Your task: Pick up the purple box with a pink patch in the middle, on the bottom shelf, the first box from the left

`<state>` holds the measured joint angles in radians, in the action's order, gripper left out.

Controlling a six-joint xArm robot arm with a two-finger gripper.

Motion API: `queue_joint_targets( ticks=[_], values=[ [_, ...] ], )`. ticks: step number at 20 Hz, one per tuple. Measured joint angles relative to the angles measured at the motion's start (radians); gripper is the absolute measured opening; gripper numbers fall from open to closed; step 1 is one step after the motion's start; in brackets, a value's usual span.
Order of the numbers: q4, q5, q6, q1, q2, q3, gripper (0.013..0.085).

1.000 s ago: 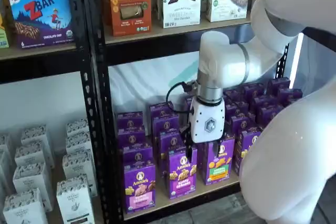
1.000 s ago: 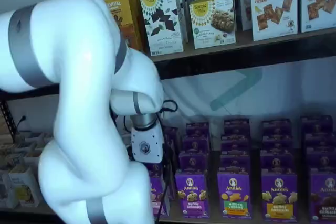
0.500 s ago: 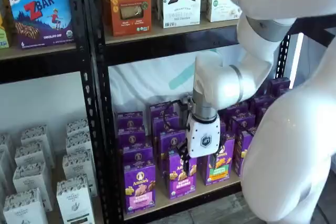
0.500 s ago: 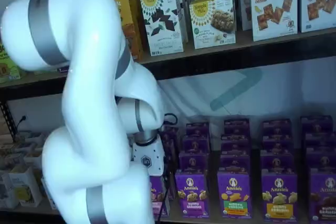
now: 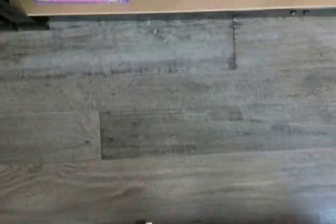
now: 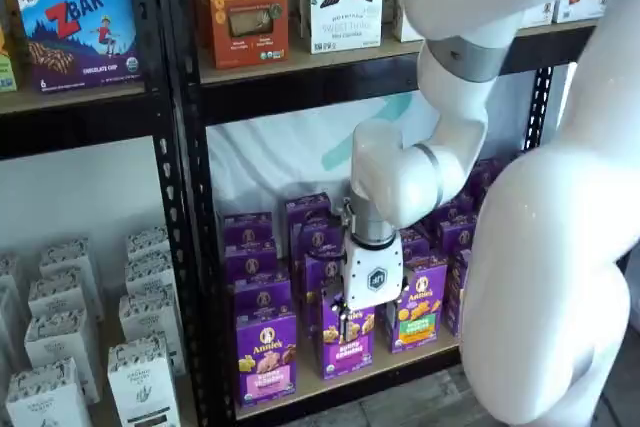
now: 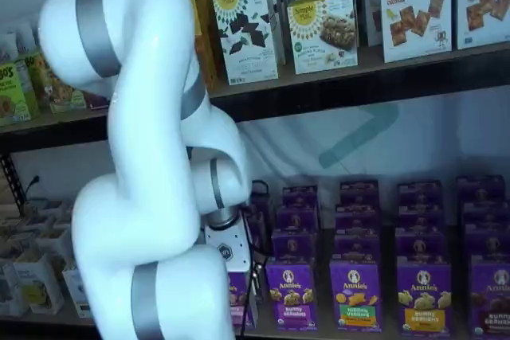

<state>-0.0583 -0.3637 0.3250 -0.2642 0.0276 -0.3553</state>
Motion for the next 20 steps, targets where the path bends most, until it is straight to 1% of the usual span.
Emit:
queue_joint_targets(
  ticks=[2,3,8,11,17,20],
  values=[
    [0.005,0.029,-0.004,-0.001,-0.051,-0.028,0.0850],
    [-0.001,0.038,0.002,-0.001,-0.075,-0.043,0.0850],
    [-0.059,0.061,0.050,0.007,-0.181,-0.124,0.0850],
    [-0.078,0.062,0.062,0.012,-0.229,-0.168,0.0850],
    [-0.087,0.071,0.062,0.022,-0.315,-0.253,0.0850],
    [-0.103,0.064,0.072,0.027,-0.358,-0.300,0.0850]
  ],
)
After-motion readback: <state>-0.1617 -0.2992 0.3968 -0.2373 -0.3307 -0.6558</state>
